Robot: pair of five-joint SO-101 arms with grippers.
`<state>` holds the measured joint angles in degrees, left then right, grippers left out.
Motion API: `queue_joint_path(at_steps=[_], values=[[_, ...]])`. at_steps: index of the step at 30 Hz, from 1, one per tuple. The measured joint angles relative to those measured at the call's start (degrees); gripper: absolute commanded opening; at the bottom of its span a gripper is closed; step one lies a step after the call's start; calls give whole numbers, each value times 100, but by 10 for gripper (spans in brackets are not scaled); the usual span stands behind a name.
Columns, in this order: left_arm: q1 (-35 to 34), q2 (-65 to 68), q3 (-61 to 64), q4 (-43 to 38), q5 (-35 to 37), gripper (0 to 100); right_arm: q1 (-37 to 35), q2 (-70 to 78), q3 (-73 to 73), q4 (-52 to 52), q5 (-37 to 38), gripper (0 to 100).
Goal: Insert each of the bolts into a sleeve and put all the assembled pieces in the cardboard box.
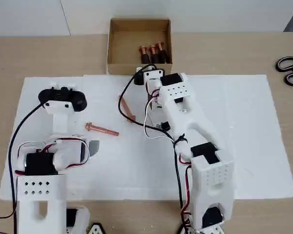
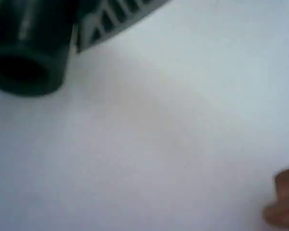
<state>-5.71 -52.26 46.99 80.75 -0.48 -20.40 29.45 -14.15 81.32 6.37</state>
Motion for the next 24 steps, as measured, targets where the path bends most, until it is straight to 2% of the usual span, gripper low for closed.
queue_joint_path(at_steps=[11,17,20,24], values=[[0,0,0,0,0,255,0,26,0,-88,-18,189],[0,0,0,0,0,255,-62,70,9,-105,-18,1],[0,0,0,0,0,255,-44,202,-18,-141,-9,23],[0,0,0,0,0,255,-44,325,-62,-132,-9,4]])
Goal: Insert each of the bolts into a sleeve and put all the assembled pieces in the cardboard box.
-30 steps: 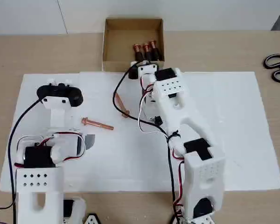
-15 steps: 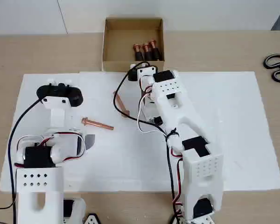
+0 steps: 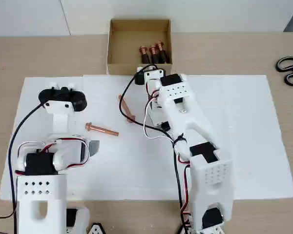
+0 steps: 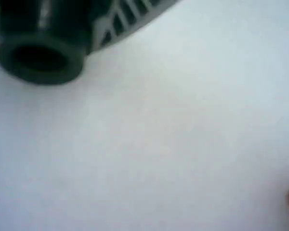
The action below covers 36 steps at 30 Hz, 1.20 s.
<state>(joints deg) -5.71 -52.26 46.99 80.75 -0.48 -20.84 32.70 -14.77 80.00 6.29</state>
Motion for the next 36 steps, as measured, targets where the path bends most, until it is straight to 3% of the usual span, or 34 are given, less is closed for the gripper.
queue_joint_path(at_steps=[5,16,22,30,36], values=[[0,0,0,0,0,255,53,-105,9,35,0,3],[0,44,0,0,0,255,554,-1398,-721,1442,404,3],[0,1319,-809,149,44,254,923,-1767,-721,1538,422,3],[35,4132,-2418,264,1248,250,905,-1776,-721,1556,422,3],[97,4941,-2629,246,2593,197,897,-1776,-721,1565,422,3]])
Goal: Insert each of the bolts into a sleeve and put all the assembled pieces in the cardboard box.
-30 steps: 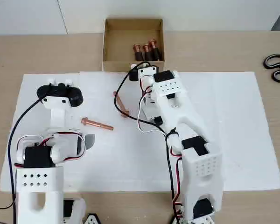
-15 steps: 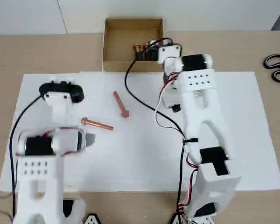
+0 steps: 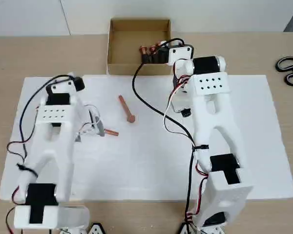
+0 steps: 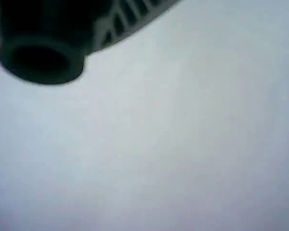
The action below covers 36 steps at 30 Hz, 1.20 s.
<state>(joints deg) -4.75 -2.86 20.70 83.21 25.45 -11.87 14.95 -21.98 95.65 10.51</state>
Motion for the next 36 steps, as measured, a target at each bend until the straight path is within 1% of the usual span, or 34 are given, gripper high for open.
queue_joint_path(at_steps=[6,11,16,21,27,33,36], values=[[62,53,-202,-510,1371,185,18,0,0,0,0,3],[316,88,-202,-668,1916,185,0,0,0,0,0,3],[633,88,-176,-730,2110,185,0,0,0,0,0,3],[554,484,-97,-730,2963,185,18,0,35,0,0,3],[246,1160,-97,-1046,3200,185,0,0,123,0,0,3],[229,1477,-114,-1240,3191,184,0,0,123,0,0,3],[237,1503,-141,-1240,3191,146,0,0,123,0,0,3]])
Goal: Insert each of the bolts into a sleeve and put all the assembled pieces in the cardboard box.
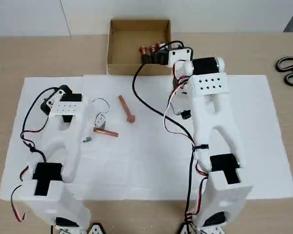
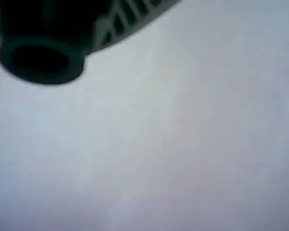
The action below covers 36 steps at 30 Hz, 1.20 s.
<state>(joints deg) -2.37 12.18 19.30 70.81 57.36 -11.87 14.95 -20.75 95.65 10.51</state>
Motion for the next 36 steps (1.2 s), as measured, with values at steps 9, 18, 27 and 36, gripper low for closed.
queue_joint_path(at_steps=[9,18,27,36], values=[[18,88,-176,-229,-167,6,0,0,0,0,0,3],[9,141,-598,62,-1240,6,0,0,0,0,0,3],[-9,149,-2716,2004,-2769,6,0,-9,0,0,0,3],[149,53,-4044,2840,-2901,6,18,-677,9,0,0,3]])
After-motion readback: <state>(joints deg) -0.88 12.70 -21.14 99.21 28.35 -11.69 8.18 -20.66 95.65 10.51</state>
